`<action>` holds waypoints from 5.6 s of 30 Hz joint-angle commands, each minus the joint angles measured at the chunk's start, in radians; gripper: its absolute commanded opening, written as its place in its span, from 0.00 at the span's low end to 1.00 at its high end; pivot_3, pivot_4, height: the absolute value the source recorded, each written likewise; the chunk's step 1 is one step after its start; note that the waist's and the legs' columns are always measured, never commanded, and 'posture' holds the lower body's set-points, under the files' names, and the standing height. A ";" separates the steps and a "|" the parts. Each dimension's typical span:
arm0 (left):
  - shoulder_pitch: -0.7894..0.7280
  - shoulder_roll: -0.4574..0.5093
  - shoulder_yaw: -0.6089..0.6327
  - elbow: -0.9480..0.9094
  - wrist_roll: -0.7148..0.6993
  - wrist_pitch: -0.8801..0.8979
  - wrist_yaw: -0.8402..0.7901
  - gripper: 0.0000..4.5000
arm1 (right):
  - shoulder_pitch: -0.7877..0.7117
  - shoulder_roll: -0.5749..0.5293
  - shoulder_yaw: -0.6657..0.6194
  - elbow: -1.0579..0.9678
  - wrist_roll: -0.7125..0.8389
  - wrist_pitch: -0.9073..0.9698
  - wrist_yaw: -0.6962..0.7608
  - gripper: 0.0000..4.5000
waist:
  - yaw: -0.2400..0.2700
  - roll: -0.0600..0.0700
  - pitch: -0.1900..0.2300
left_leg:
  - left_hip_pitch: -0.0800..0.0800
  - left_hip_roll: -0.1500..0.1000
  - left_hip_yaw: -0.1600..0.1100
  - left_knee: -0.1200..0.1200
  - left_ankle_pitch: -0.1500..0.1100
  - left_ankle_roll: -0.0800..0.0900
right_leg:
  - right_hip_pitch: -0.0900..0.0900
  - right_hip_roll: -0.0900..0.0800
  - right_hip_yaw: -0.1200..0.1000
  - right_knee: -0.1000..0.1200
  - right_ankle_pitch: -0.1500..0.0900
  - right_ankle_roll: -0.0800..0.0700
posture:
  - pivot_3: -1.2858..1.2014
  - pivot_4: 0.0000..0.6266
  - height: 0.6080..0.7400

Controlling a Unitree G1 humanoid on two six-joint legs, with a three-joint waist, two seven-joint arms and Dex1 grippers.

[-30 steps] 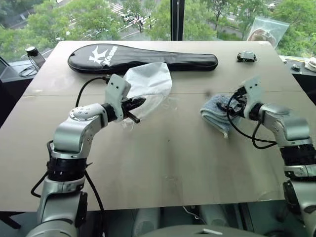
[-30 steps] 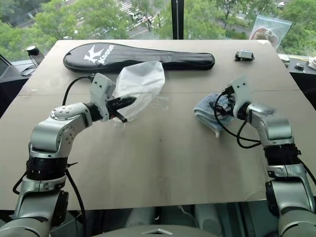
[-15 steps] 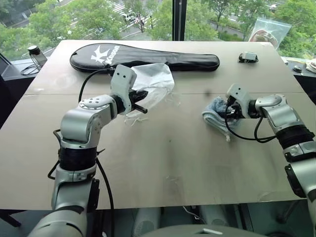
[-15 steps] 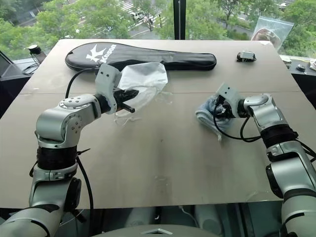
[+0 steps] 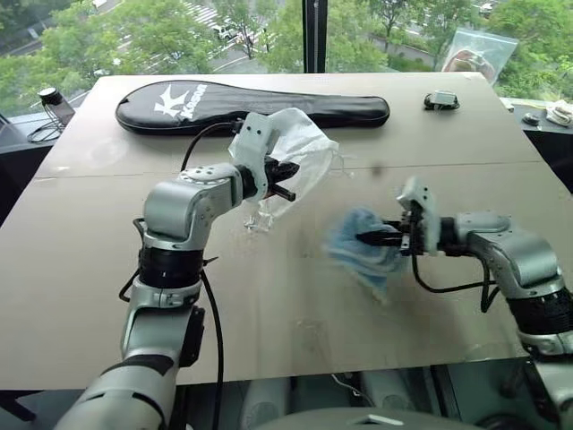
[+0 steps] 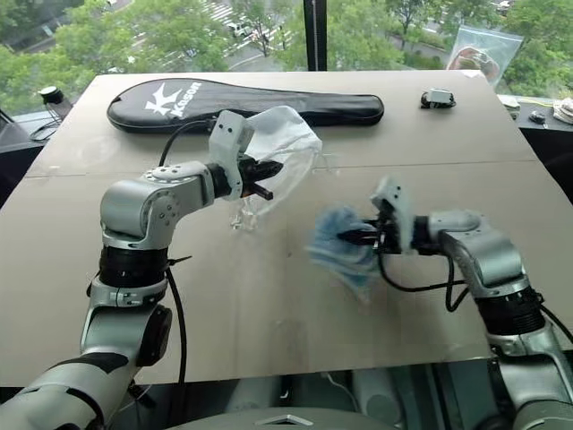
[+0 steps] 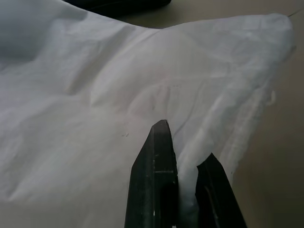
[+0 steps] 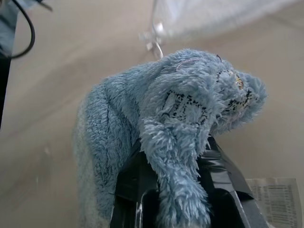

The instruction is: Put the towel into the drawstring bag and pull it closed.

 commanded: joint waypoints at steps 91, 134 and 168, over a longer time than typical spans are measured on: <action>0.120 0.137 0.016 -0.212 -0.408 0.215 -0.213 0.00 | 0.289 0.089 -0.024 -0.219 0.158 0.230 -0.510 0.70 | 0.001 0.000 0.000 | -0.014 0.000 0.003 0.003 0.000 0.000 | -0.017 0.000 0.002 0.006 0.000 0.000 | 0.52 0.24 1.00; 0.017 0.270 0.073 -0.078 -0.491 0.278 -0.304 0.00 | 0.088 0.447 -0.415 0.072 0.673 0.137 -0.619 0.02 | 0.000 0.001 0.000 | -0.014 0.000 0.003 0.003 0.000 0.000 | -0.017 0.000 0.002 0.007 0.000 0.000 | 0.52 0.24 1.00; -0.048 -0.118 0.282 -0.088 -0.702 0.534 -0.039 0.00 | 0.022 0.481 -0.290 0.123 0.561 -0.005 -0.722 0.02 | -0.001 0.001 0.000 | -0.015 0.000 0.003 0.005 0.000 0.000 | -0.017 0.000 0.002 0.008 0.000 0.000 | 0.52 0.24 1.00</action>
